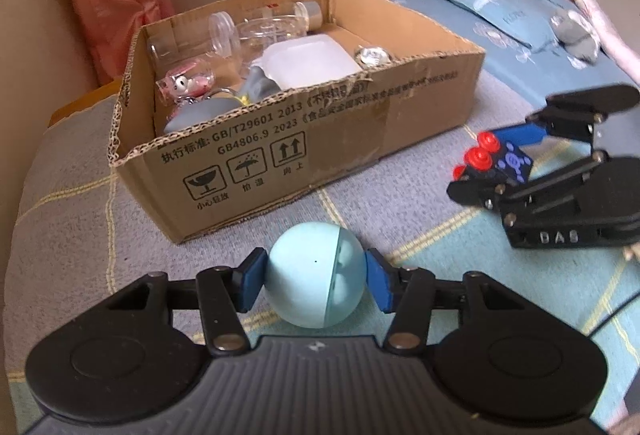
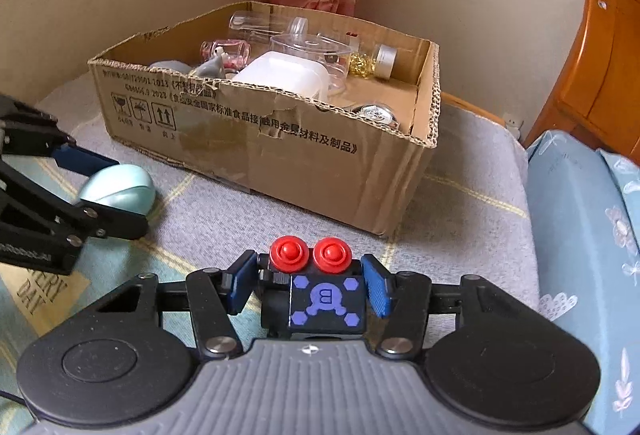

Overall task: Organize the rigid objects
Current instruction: 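Carry the egg into the box with the left tool while the right tool drops the cube in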

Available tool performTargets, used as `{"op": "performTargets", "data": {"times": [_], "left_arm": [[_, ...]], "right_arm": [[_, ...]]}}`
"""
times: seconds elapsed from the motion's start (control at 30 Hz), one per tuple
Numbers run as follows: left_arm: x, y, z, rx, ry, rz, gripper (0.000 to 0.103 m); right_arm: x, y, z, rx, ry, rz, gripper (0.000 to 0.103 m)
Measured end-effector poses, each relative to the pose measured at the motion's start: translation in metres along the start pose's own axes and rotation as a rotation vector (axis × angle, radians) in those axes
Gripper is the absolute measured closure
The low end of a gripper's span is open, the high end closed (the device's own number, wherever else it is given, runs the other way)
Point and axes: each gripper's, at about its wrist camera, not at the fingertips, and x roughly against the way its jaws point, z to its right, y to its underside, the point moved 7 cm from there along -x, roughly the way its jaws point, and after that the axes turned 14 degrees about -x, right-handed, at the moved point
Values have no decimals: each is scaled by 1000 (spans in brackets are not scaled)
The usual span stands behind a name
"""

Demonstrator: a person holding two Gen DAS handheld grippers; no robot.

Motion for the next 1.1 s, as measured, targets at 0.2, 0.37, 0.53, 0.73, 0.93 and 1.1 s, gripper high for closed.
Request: {"op": "performTargets", "data": {"times": [0.2, 0.37, 0.53, 0.73, 0.93, 1.1], "left_arm": [[29, -12, -1, -41, 27, 15, 51], [59, -38, -13, -53, 26, 75, 51], [74, -75, -31, -80, -25, 134, 50], [53, -108, -59, -76, -88, 137, 50], [26, -113, -81, -30, -141, 129, 44], [30, -108, -90, -8, -200, 166, 14]], "right_arm": [[26, -13, 1, 36, -38, 18, 42], [49, -34, -1, 71, -78, 47, 42], [70, -60, -2, 72, -117, 96, 42], [79, -88, -4, 91, -117, 146, 42], [69, -111, -3, 101, -101, 152, 42], [53, -128, 0, 99, -92, 137, 42]]}}
